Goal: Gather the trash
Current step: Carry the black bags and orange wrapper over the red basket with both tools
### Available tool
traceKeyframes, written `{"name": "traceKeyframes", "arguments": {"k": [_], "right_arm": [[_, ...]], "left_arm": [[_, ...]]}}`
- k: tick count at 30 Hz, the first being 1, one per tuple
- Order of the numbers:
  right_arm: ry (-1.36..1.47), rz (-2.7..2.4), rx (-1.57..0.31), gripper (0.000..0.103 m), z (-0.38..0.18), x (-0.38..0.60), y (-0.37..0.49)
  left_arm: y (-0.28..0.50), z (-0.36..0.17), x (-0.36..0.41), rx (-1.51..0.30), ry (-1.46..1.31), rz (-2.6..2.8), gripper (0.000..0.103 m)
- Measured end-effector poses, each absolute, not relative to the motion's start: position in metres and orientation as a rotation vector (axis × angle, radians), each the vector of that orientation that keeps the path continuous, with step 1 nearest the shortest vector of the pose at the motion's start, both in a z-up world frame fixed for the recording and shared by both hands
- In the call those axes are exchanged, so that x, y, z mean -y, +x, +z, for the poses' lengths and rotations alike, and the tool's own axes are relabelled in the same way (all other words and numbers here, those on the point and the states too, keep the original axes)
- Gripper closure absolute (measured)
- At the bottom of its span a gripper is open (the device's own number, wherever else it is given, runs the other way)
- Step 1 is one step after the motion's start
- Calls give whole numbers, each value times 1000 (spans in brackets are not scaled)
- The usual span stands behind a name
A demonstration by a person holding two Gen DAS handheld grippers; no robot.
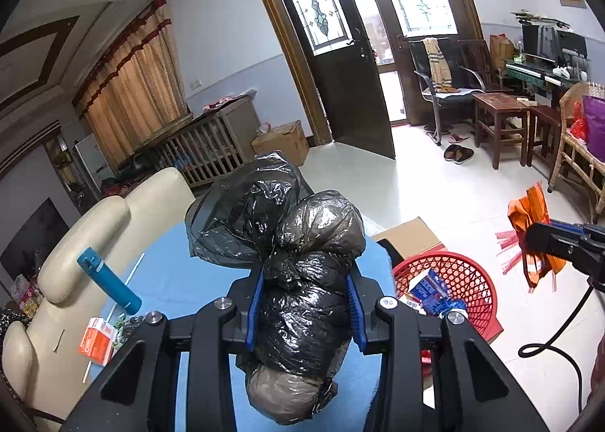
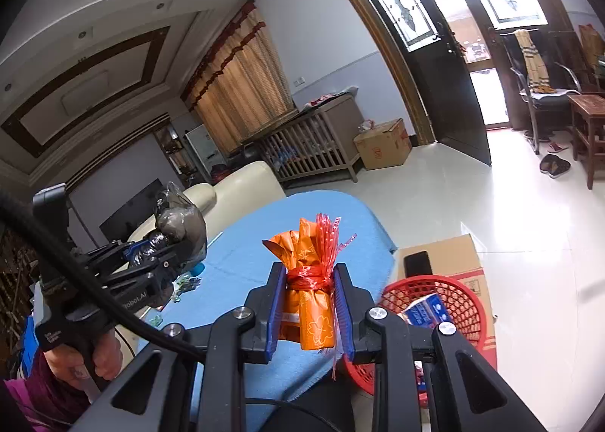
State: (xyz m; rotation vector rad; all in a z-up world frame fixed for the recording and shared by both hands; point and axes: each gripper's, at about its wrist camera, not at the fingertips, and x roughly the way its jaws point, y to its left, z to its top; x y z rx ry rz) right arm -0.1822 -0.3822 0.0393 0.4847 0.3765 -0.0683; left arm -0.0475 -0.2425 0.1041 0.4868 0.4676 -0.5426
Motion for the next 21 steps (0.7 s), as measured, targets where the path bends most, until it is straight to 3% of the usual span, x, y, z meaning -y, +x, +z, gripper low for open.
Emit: {"name": "traceKeyframes", "arguments": {"k": [21], "right_arm": [[566,-121,-366,76,30,417,-221]], "left_arm": [[-57,90,285,-503,520,-601,64]]}}
